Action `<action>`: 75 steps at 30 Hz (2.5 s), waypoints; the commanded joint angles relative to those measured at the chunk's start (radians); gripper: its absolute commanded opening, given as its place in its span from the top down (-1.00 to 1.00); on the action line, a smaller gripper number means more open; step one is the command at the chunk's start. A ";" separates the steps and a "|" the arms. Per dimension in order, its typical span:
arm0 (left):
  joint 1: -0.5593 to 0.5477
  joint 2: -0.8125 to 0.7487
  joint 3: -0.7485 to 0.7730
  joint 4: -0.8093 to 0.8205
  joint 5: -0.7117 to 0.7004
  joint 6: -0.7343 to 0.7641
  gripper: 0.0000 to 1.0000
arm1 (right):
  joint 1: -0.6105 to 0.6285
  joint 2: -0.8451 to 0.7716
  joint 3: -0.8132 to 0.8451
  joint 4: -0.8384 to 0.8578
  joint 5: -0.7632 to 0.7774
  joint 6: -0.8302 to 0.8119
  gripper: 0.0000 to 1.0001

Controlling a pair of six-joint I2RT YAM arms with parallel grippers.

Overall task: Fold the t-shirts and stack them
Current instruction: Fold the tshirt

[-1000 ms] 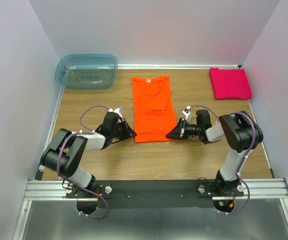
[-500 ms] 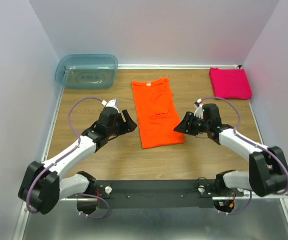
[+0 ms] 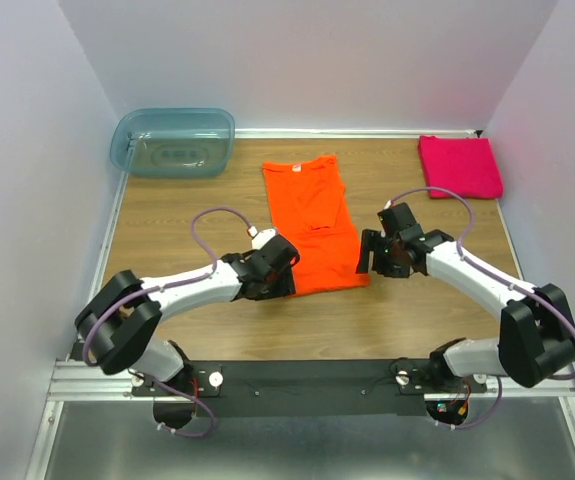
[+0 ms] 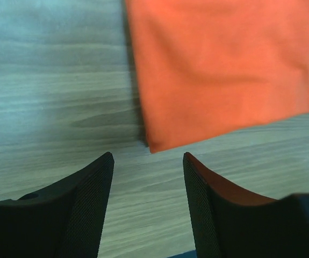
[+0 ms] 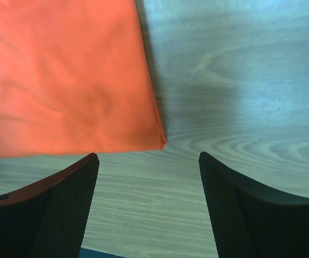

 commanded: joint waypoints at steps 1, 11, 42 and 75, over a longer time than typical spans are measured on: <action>-0.049 0.072 0.065 -0.058 -0.105 -0.096 -0.25 | 0.038 0.034 0.025 -0.091 0.106 -0.001 -0.66; -0.088 0.212 0.174 -0.119 -0.179 -0.135 -0.13 | 0.055 0.061 0.034 -0.085 0.106 -0.024 -0.58; -0.094 0.328 0.111 -0.156 -0.156 -0.099 1.00 | 0.102 0.191 0.052 -0.049 0.146 0.010 -0.47; -0.092 0.308 0.069 -0.127 -0.174 -0.012 1.00 | 0.182 0.335 -0.018 -0.003 0.181 0.085 -0.02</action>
